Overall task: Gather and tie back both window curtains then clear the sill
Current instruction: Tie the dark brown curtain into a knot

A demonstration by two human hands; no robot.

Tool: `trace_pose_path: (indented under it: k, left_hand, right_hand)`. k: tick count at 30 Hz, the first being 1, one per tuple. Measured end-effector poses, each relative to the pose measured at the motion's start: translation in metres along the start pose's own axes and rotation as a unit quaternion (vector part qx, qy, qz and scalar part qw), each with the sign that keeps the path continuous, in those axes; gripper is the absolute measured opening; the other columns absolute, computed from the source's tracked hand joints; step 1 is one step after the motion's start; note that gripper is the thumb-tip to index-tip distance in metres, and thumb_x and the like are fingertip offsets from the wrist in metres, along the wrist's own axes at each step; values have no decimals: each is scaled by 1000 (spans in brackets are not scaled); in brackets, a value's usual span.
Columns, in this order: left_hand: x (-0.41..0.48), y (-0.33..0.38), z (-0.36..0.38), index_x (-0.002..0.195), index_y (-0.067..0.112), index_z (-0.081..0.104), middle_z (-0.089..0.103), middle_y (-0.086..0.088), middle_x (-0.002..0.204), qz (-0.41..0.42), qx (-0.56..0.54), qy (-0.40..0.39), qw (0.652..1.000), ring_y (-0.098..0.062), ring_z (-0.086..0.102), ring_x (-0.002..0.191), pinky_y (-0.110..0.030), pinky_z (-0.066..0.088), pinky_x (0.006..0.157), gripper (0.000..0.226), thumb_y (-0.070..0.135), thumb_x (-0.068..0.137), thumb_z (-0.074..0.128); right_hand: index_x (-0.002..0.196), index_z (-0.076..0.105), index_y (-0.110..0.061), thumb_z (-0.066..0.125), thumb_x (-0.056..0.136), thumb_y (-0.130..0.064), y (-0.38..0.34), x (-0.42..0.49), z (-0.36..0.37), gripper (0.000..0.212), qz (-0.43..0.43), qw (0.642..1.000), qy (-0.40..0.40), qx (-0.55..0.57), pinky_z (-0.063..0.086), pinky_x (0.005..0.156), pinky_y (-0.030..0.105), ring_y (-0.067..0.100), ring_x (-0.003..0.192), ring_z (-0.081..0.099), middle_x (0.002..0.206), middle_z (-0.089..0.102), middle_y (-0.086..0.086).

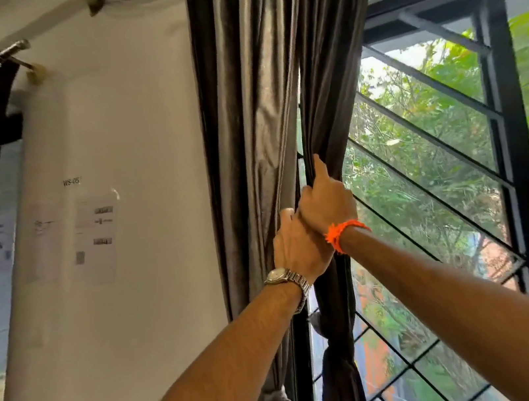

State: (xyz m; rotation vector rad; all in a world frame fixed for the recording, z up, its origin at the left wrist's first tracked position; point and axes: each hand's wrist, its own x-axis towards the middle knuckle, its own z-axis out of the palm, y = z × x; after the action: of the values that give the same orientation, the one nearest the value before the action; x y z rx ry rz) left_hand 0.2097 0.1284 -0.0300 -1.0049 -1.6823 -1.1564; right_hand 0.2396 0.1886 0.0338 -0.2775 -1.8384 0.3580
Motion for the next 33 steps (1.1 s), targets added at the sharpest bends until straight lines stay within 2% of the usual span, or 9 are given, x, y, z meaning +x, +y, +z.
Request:
trace_pose_path:
  k: [4, 8, 11, 15, 20, 22, 25, 29, 33]
  left_hand:
    - [-5, 19, 15, 127, 11, 49, 48, -7, 128, -6, 26, 16, 1000, -34, 59, 105, -44, 56, 72, 57, 32, 79, 72]
    - [5, 38, 32, 148, 3, 18, 21, -19, 155, 36, 85, 58, 994, -38, 36, 135, -47, 39, 105, 92, 23, 77, 74]
    - [7, 54, 48, 152, 5, 10, 2, -12, 161, 29, 122, 105, 987, -29, 18, 146, -45, 26, 114, 79, 36, 91, 48]
    - [-10, 91, 69, 153, 9, 14, 5, -9, 162, 50, 218, 115, 968, -30, 2, 149, -59, 2, 116, 68, 32, 95, 40]
    - [-37, 140, 105, 153, 7, 11, 3, -9, 162, 130, 255, 71, 956, -27, 0, 149, -55, 0, 118, 63, 31, 98, 29]
    - [-45, 159, 122, 153, 6, 11, 3, -10, 162, 145, 252, 48, 956, -26, -1, 149, -54, 1, 118, 63, 31, 97, 26]
    - [-58, 185, 147, 153, 6, 10, 0, -10, 162, 169, 251, 4, 953, -26, -4, 149, -51, 0, 119, 74, 34, 93, 43]
    - [-76, 213, 175, 152, 2, 12, 2, -13, 161, 179, 236, -46, 954, -27, -2, 149, -51, 3, 119, 93, 39, 81, 57]
    - [-97, 233, 201, 152, 2, 11, 4, -14, 161, 173, 224, -92, 955, -28, 0, 149, -53, 5, 118, 89, 45, 84, 47]
  right_hand:
    - [153, 26, -29, 45, 96, -44, 23, -6, -19, 62, -15, 999, -5, 31, 50, 91, 44, 37, 110, 62, 122, 66, 17]
    - [148, 38, -32, 43, 98, -49, 45, -11, -51, 53, -80, 996, -12, 39, 51, 93, 40, 32, 111, 64, 120, 69, 14]
    - [144, 45, -30, 46, 98, -44, 70, -17, -75, 48, -130, 991, -14, 9, 52, 89, 38, 31, 105, 66, 116, 71, 11]
    - [140, 52, -23, 43, 96, -35, 103, -32, -107, 46, -151, 989, 2, 7, 49, 98, 37, 25, 125, 57, 135, 62, 5]
    - [146, 41, -24, 44, 97, -17, 155, -47, -149, 49, -155, 988, -7, 16, 33, 116, 38, 16, 149, 21, 156, 37, -5]
    - [148, 37, -27, 43, 98, -19, 179, -50, -166, 51, -137, 990, -17, -13, 25, 119, 48, 15, 151, 14, 159, 30, -8]
    - [147, 37, -27, 43, 96, -25, 211, -54, -193, 52, -99, 993, -21, -62, 13, 120, 58, 16, 152, 8, 162, 22, -7]
    - [151, 30, -20, 42, 98, -37, 254, -65, -230, 58, -102, 972, -17, -211, 3, 120, 57, 20, 152, 2, 164, 13, -1]
    - [154, 23, -19, 34, 98, -51, 299, -83, -263, 66, -120, 944, -41, -305, -1, 121, 55, 23, 152, -4, 165, 3, 4]
